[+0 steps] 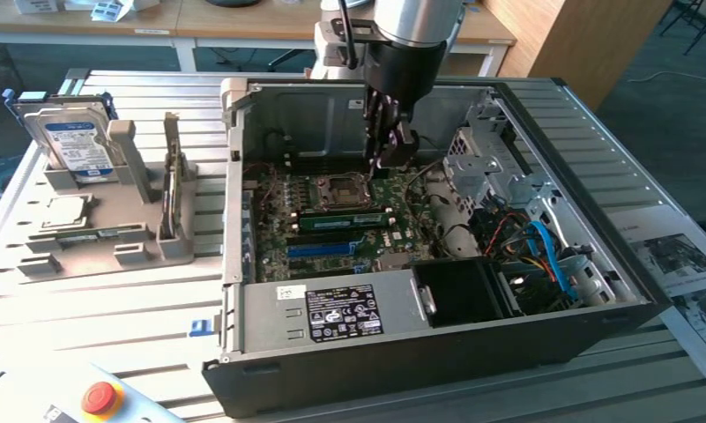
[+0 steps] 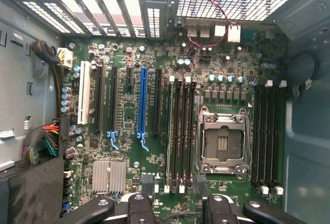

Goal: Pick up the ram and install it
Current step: 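Press down the ram until it locks into place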

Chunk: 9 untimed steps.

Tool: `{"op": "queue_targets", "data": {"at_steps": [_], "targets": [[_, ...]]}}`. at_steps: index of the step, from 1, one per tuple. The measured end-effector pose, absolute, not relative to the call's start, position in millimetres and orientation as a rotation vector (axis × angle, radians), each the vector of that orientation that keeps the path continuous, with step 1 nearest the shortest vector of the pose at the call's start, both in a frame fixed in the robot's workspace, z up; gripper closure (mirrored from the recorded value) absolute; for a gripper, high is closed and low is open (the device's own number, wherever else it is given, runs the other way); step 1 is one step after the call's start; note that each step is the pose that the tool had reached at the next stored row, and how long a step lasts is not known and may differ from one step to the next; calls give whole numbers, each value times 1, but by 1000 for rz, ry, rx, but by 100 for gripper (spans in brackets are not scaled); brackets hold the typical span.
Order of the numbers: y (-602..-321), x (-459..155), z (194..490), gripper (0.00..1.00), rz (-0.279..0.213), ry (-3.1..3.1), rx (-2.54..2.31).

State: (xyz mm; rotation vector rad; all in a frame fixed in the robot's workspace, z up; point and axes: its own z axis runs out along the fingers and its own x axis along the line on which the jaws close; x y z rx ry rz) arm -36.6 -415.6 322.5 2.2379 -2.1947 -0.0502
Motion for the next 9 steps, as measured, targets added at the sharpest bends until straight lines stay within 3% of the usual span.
{"op": "queue_targets", "data": {"at_steps": [9], "targets": [[-416,-37,323,57,-50,-2195,2238]]}}
